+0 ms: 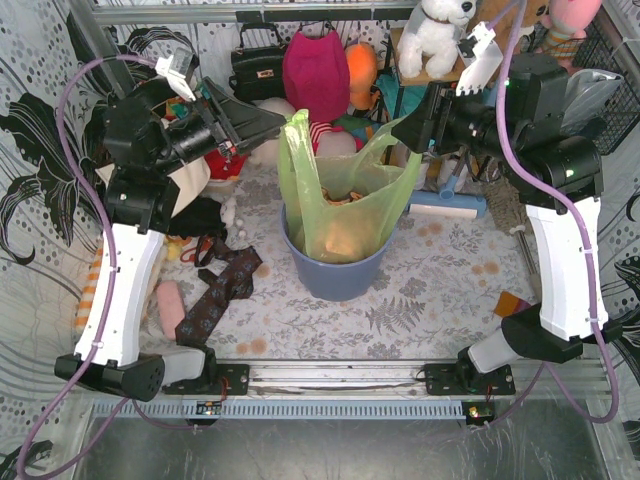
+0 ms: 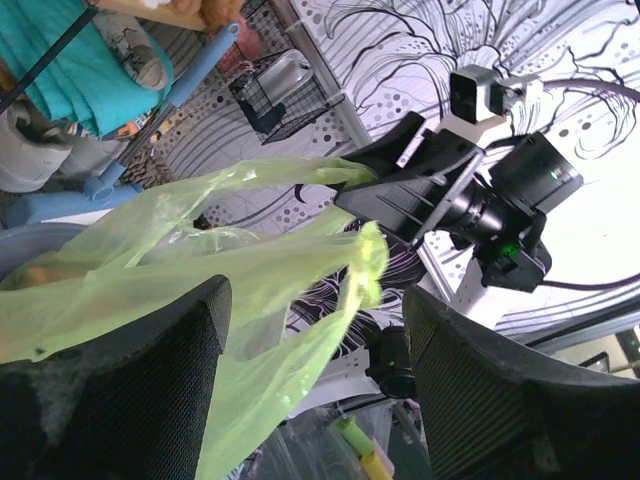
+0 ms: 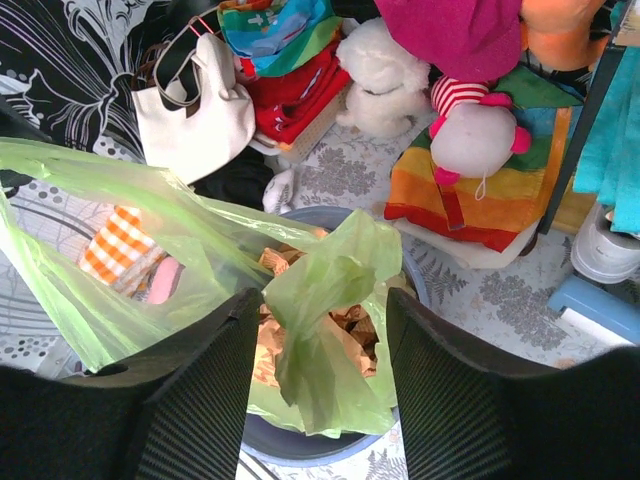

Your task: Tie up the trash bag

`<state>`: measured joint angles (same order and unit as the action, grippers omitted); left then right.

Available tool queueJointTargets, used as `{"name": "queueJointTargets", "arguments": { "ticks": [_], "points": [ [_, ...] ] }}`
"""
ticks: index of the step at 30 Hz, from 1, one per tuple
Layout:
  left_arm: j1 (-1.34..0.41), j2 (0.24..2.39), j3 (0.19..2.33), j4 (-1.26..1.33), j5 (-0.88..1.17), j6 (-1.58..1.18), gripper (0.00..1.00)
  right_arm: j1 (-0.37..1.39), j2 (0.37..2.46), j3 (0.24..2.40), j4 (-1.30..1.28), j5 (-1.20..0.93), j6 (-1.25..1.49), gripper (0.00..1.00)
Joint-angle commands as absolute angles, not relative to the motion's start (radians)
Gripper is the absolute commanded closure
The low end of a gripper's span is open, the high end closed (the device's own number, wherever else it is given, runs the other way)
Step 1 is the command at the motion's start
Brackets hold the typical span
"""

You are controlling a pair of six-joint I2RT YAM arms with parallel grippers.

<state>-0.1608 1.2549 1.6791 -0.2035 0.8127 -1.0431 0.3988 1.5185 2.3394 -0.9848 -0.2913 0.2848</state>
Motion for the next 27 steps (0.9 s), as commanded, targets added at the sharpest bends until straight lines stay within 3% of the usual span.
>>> {"name": "queueJointTargets", "arguments": {
  "ticks": [1,8,12,18,27],
  "points": [
    [-0.148,1.259,1.644,-0.161,0.778,-1.094,0.23,0.396,1.514,2.358,-0.999,-0.254,0.256,0.48],
    [-0.147,1.292,1.706,-0.133,0.804,-1.105,0.26,0.396,1.523,2.382,-1.015,-0.199,0.230,0.60],
    [-0.147,1.316,1.834,-0.257,0.791,-0.977,0.26,0.396,1.531,2.400,-1.011,-0.170,0.217,0.73],
    [-0.150,1.362,1.956,-0.336,0.831,-0.797,0.25,0.396,1.550,2.430,-0.994,-0.172,0.210,0.63],
    [-0.221,1.419,2.042,-0.506,0.825,-0.655,0.29,0.396,1.555,2.441,-1.002,-0.183,0.220,0.63]
  ]
}}
